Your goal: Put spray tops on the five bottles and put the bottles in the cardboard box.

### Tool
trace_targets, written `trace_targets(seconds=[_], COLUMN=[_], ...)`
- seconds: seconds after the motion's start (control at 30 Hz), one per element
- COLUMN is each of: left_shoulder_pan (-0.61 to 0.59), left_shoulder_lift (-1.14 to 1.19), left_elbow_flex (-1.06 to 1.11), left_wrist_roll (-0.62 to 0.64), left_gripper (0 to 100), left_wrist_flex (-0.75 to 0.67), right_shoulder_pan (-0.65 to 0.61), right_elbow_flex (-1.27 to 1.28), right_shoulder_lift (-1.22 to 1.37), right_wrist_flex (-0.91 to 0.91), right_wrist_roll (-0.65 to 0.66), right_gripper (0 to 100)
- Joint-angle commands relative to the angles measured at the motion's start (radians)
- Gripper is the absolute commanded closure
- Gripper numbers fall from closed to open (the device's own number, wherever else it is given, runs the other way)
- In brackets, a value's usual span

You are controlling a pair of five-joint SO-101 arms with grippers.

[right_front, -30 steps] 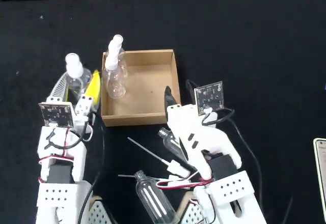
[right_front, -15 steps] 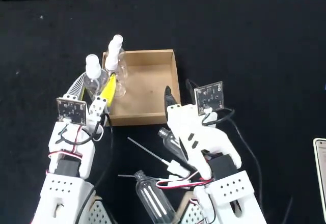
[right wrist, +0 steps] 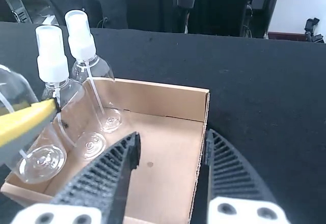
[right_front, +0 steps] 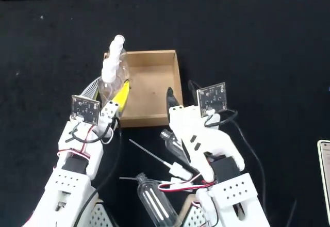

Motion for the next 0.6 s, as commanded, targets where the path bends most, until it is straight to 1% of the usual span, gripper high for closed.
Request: trace_targets(seconds=[0.0,0.3,0.37,0.5,0.57], left_shoulder_pan=[0.007,0.004,0.005,0.002,0.002], left_shoulder_lift=[0.055,0.224,0.249,0.273,0.276], left_elbow_flex=[-0.038,-0.038,-0.038,-0.039,-0.039], left_wrist_roll=[0.009,0.009,0.018,0.086,0.092], left_gripper=[88,88,88,87,87], left_wrist_flex=[-0.072,-0.196,-0.204,-0.204,-0.206], right_shoulder_pan=[0.015,0.015,0.015,0.015,0.015], right_elbow_flex=[-0.016,-0.016,-0.016,-0.016,-0.016], right_shoulder_lift=[-0.033,-0.033,-0.033,-0.033,-0.033], right_wrist_flex=[-0.026,-0.026,-0.026,-0.026,-0.026], right_wrist_roll=[0.008,0.009,0.009,0.009,0.009], right_gripper=[81.5,81.5,81.5,81.5,81.5])
